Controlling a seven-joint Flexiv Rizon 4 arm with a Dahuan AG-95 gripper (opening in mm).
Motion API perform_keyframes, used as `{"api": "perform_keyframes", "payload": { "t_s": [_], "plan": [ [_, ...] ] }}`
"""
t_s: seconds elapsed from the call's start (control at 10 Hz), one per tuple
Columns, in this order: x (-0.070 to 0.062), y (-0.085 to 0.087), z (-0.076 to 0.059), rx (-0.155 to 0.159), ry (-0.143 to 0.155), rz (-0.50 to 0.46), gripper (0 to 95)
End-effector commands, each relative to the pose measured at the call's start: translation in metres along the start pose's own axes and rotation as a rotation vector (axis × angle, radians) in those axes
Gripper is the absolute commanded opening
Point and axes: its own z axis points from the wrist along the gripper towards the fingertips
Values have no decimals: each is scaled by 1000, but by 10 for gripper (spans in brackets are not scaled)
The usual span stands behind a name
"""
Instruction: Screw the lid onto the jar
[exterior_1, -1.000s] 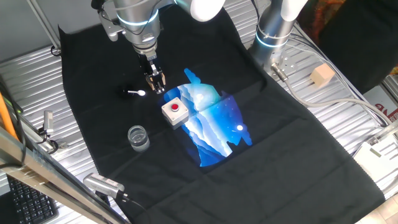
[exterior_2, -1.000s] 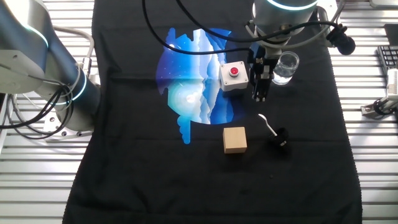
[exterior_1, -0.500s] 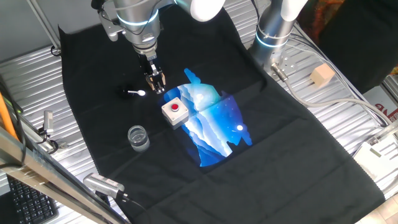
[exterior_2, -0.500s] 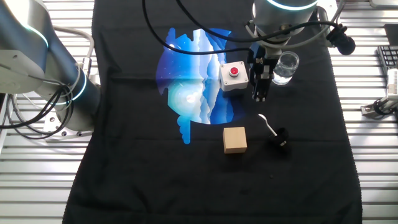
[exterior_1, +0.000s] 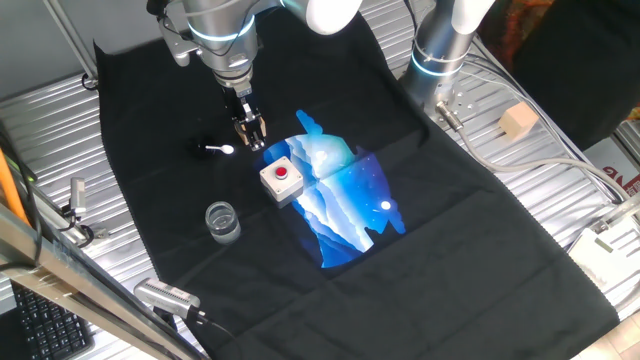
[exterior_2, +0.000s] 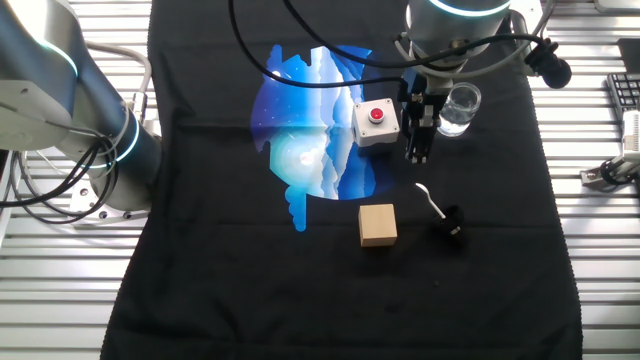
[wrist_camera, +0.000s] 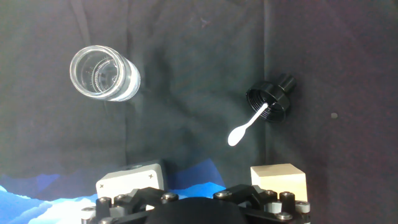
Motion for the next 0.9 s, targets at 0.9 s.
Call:
{"api": "perform_keyframes", "payload": {
  "t_s": [0.9],
  "plan": [
    [0,0,-1,-35,-92,-67,0]
  ]
}}
